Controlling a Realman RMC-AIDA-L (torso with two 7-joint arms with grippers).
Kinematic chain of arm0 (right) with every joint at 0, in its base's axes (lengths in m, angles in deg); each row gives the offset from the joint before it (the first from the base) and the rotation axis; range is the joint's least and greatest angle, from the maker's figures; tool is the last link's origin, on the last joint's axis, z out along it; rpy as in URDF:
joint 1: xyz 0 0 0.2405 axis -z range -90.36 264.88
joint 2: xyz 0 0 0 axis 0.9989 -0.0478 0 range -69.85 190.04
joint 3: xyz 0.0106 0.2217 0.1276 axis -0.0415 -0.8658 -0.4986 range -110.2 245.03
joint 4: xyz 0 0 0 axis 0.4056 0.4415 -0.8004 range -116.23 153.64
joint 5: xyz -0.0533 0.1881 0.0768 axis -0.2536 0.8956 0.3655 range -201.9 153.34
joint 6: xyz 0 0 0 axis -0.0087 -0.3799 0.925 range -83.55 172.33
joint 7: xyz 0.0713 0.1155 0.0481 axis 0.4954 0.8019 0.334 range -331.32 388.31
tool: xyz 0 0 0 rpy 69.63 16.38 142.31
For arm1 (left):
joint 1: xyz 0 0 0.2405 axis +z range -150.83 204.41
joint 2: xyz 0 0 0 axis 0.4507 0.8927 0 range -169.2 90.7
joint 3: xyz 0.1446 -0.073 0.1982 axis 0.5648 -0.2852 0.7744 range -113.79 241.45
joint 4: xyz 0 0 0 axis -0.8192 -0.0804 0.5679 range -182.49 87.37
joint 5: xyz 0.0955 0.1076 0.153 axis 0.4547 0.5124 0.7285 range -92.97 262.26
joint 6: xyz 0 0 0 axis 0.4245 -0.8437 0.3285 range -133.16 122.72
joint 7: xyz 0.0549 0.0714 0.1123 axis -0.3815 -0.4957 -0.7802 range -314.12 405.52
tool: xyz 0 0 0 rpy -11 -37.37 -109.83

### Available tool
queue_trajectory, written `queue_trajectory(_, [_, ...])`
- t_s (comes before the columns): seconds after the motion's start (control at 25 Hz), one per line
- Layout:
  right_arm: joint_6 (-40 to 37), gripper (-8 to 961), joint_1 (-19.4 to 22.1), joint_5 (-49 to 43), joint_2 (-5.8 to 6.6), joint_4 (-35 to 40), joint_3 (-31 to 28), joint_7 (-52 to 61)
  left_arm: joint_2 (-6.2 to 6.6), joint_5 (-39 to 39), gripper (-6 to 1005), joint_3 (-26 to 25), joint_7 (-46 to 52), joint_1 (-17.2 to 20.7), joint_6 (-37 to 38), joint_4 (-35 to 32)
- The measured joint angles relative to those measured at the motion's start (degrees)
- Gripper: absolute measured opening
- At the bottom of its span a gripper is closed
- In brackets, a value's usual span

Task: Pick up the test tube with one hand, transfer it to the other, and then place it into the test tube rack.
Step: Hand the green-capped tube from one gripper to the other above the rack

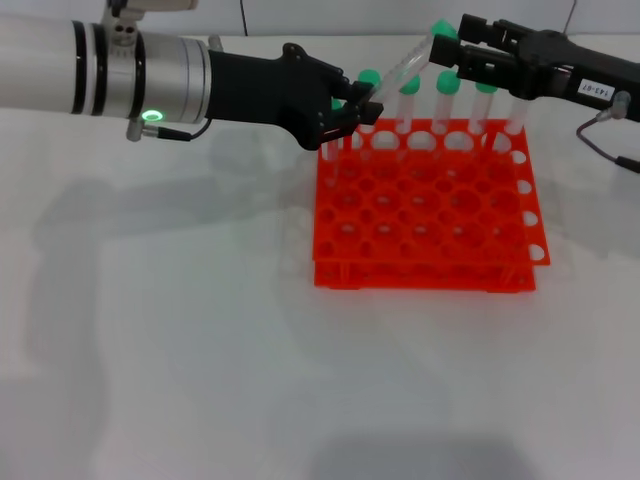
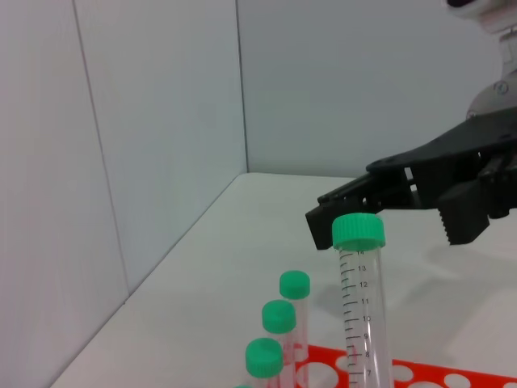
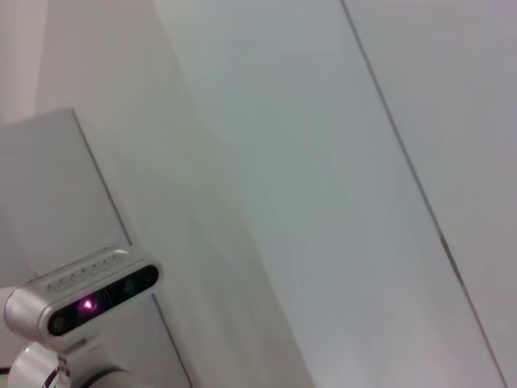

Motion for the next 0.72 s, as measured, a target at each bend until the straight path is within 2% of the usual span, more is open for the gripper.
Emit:
queue_trajectory(0.28, [-0.4,739,-0.3,5.0,-0.58,-5.1,0.5,-4.6,-0.28,-0.2,290,0.0,-0.4,-0.1,0.0,-0.1])
queue_trajectory(0.4, [-0.4,738,-0.5,8.3,-0.64,-7.0,2.6,-6.5,-0.49,-0.2,293,0.0,-0.4,-0.1,-0.1,-0.1])
queue_trajectory(0.72, [0.0,735,-0.6,12.6,-0.64,-7.9,6.2,-8.2,-0.56,0.1,300,0.0,-0.6,-0.2,-0.2,-0.1])
